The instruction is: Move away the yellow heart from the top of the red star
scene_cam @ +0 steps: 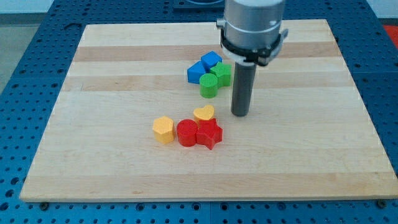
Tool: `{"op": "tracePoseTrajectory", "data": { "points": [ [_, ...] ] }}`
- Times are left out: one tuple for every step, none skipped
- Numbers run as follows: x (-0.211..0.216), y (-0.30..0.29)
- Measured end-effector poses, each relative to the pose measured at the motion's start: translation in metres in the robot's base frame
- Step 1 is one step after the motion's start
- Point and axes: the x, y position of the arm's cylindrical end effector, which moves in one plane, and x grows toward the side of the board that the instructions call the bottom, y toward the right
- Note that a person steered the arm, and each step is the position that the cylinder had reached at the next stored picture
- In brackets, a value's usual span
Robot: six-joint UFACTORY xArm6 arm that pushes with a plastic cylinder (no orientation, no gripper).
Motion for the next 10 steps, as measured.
{"op": "tracePoseTrajectory", "data": {
  "points": [
    [0.011,-0.054],
    [-0.001,-0.133],
    [-0.029,-0.214],
    [-0.029,-0.24],
    [-0.014,-0.241],
    [-0.02,-0.284],
    [-0.069,-0.305],
    [-0.12,-0.308],
    [-0.141,-0.308],
    [-0.13,-0.318]
  ]
}}
